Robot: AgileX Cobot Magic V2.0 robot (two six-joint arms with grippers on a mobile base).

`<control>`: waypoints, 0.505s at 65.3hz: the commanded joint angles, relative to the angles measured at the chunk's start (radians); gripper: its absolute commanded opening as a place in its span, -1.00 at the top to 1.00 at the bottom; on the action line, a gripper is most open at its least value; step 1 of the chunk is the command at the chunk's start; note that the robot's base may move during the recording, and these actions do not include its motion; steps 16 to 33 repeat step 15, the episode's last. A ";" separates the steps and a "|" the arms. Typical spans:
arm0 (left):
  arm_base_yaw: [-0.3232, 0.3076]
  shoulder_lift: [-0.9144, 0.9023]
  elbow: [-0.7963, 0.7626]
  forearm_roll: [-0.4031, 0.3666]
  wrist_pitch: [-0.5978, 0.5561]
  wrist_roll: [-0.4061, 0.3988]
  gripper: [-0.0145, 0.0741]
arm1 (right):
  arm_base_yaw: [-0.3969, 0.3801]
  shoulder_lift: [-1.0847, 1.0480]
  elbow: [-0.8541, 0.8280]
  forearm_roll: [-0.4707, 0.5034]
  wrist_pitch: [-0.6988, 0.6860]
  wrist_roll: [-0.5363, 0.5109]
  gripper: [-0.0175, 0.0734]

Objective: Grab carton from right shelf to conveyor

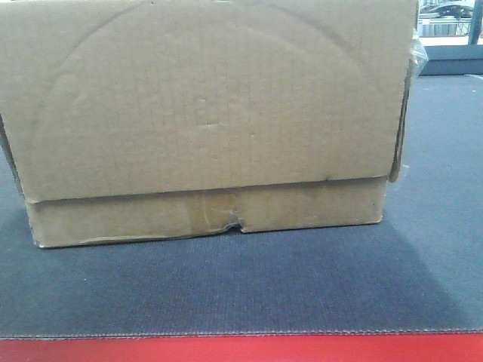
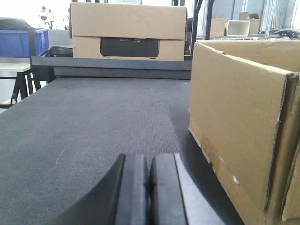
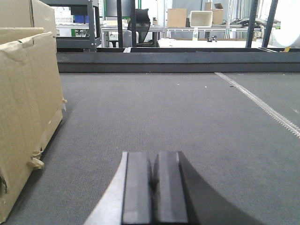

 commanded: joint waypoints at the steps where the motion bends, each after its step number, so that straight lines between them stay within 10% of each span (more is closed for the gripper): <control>1: 0.001 -0.004 -0.002 -0.007 -0.027 0.001 0.69 | -0.003 -0.007 -0.001 -0.003 -0.026 -0.007 0.75; 33: 0.001 -0.004 -0.002 -0.007 -0.027 0.001 0.69 | -0.003 -0.007 -0.001 -0.003 -0.026 -0.007 0.75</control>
